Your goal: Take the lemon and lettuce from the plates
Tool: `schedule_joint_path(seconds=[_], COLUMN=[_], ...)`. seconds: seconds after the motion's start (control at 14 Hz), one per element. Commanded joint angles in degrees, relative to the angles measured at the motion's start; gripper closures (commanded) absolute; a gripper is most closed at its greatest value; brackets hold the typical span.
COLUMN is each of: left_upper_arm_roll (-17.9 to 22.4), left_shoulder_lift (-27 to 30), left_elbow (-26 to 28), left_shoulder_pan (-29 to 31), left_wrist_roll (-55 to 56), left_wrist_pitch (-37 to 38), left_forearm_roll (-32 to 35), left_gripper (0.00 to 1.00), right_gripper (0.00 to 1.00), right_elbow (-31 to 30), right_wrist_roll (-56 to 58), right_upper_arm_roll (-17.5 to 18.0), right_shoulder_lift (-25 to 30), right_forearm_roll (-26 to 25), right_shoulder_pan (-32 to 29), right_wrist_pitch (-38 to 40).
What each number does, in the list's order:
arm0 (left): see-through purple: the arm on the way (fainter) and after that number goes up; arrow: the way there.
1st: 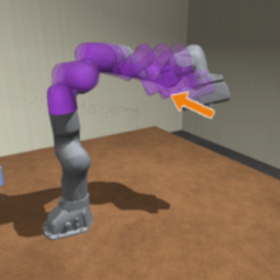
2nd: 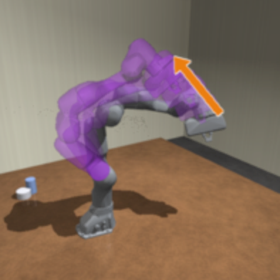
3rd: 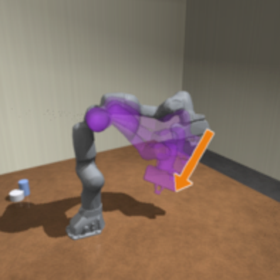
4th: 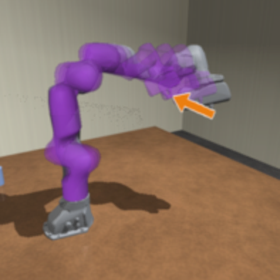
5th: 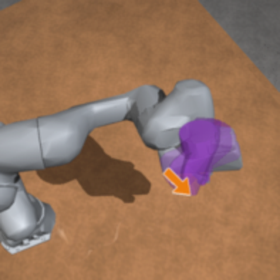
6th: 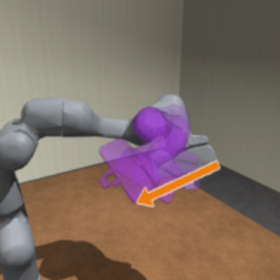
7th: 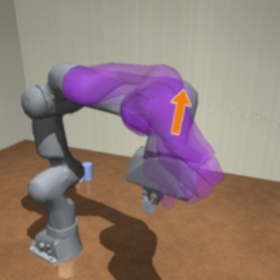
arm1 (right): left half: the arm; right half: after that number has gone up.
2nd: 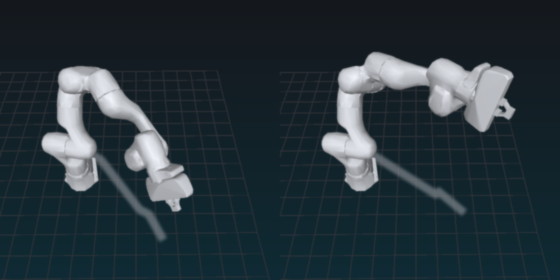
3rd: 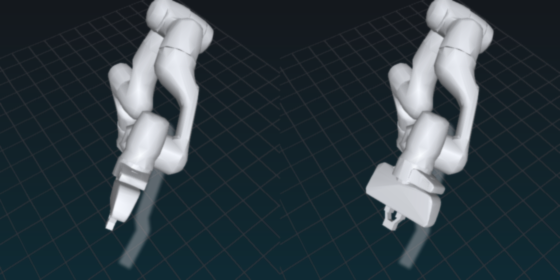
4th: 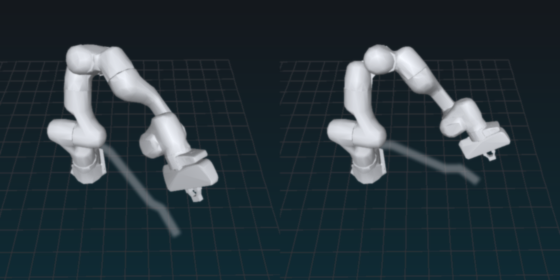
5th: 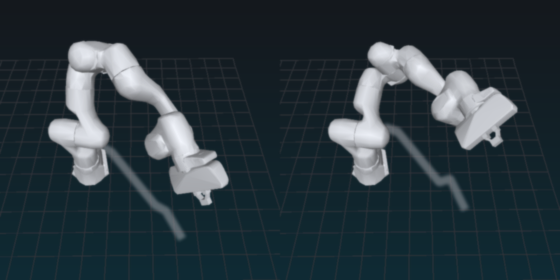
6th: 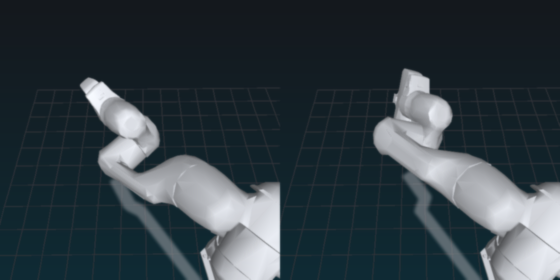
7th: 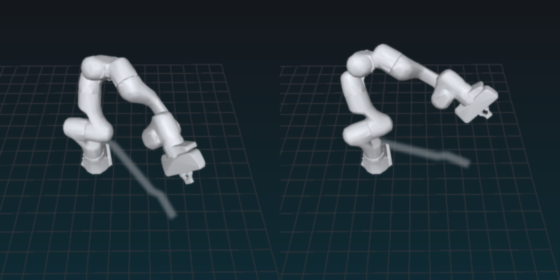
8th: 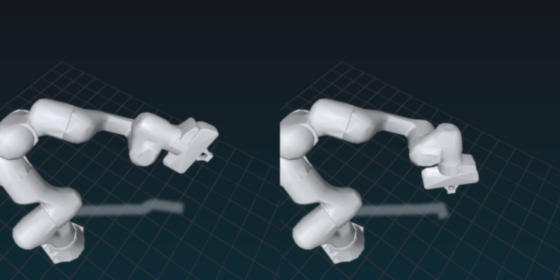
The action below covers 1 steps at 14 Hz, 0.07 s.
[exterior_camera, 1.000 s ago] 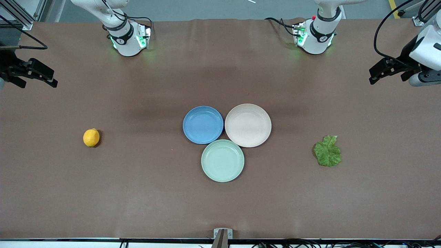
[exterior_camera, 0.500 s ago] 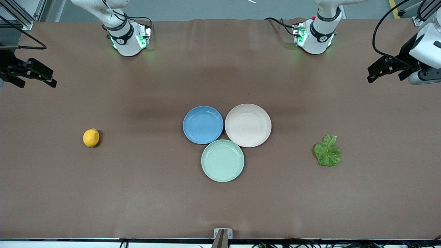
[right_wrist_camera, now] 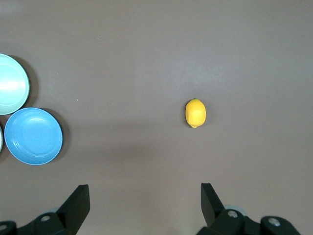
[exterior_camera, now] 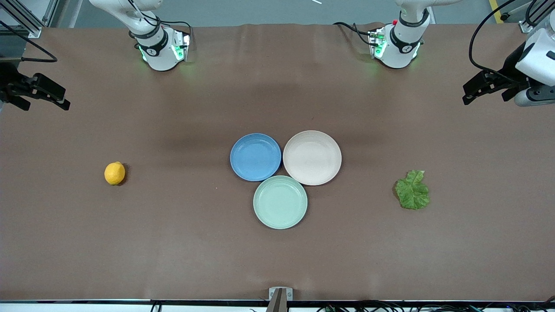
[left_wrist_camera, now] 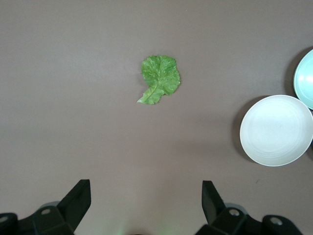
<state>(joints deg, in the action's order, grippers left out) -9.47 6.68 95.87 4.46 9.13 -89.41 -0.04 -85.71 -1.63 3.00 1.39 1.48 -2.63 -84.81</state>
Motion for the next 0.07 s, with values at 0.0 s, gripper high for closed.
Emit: schedule_joint_path(seconds=[0.0], left_upper_arm_roll=[0.1], left_shoulder_lift=[-0.7], left_elbow=[-1.4], left_shoulder_pan=[-0.4], left_wrist_roll=[-0.4], left_wrist_pitch=[0.7], left_forearm_roll=[-0.6], left_gripper=[0.0], right_gripper=[0.0], right_elbow=[-0.4], right_wrist_roll=[0.3], right_upper_arm_roll=[0.5], right_shoulder_lift=[1.1], right_forearm_roll=[-0.2], right_shoulder_pan=[-0.8], right_wrist_pitch=[0.0])
